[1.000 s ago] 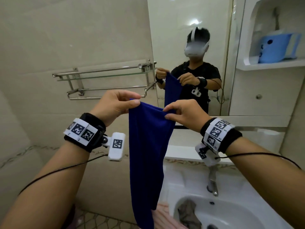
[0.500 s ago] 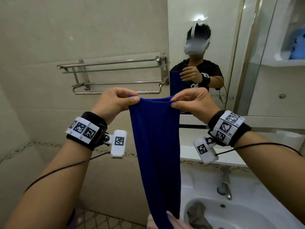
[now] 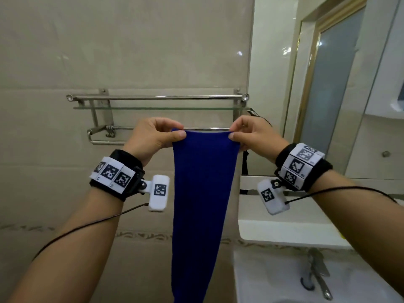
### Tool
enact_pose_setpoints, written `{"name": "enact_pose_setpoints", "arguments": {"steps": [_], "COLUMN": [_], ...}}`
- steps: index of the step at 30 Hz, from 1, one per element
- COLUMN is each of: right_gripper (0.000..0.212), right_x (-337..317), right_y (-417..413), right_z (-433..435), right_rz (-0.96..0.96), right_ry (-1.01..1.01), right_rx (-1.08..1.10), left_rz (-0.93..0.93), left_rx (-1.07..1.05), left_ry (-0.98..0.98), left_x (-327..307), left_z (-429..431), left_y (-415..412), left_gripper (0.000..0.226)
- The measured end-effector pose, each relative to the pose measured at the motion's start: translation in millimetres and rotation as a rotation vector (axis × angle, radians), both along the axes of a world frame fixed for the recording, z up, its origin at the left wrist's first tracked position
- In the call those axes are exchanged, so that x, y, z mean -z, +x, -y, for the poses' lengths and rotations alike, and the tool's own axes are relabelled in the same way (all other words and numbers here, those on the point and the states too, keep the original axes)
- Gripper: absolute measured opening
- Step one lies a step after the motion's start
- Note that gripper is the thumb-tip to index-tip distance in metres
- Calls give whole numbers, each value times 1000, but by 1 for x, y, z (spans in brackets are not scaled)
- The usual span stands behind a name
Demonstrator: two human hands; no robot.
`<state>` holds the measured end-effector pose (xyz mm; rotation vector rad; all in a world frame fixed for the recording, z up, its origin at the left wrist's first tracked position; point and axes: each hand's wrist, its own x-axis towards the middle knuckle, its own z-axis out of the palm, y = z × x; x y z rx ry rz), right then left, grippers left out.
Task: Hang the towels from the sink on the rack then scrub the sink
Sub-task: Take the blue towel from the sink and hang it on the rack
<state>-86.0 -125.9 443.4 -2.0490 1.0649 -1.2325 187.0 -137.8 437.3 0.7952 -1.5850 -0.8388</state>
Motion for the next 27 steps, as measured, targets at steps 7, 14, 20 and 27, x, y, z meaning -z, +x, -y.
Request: {"name": "enact_pose_setpoints", "arguments": {"steps": [7,14,20,27], "right_gripper": [12,22,45,39], "right_x": [32,32,32,38], "right_y": [28,45,59,67], "right_z": [23,40,61,77], "right_rz": [66,-66,-560,-773], "right_ry": [64,-89,-264,-221], "right_rx": [30,277,486,492], "left_rz": [124,-48,145,311], "left_rx": [-9,64,-85,-182], "left_ry": [33,-15,-58,-122], "left_x": [25,25,15,19], "left_z": [45,63,91,97], "left_y": [28,24,9,12], "left_gripper": [12,17,20,11]}}
